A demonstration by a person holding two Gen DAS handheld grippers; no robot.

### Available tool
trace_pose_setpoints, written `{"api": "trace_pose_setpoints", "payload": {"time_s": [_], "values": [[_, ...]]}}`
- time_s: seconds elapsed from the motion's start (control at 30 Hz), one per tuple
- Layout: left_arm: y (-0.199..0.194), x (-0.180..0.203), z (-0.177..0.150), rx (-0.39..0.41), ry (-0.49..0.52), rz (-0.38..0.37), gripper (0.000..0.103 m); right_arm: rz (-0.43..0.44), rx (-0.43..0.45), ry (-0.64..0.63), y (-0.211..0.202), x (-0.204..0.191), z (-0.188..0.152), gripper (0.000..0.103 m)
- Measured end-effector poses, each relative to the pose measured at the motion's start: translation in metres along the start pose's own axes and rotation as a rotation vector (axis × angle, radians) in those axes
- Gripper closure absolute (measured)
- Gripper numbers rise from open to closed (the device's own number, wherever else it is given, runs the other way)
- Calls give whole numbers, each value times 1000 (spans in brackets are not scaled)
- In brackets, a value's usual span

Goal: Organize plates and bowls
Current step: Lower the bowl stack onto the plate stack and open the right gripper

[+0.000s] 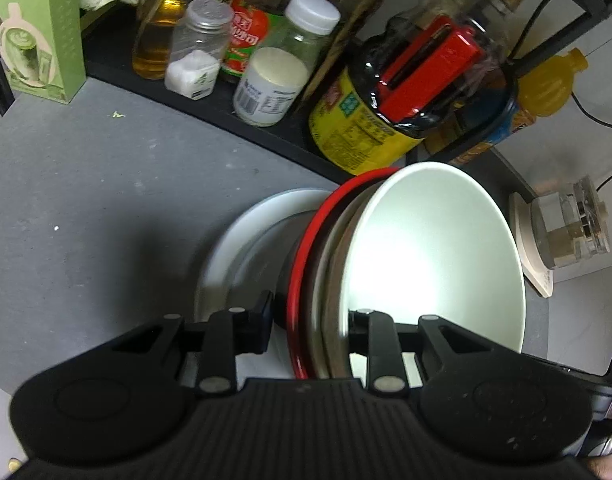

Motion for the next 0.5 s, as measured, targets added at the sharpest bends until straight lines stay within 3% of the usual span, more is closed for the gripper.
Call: {"api": "trace_pose_setpoints", "payload": {"time_s": [0.5], "values": [[13, -15, -7, -50, 6, -8, 76, -31, -35, 22, 12, -5, -8, 72]]}}
Point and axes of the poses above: each gripper's, at about its wrist camera, not at the fingertips, and y roughly the way its jaws point, x to its right, z to its top, the point moved 10 cm from there along y, roughly the way its jaws point, and after that the axes turned 7 degrees about z, right-handed, at the moved point
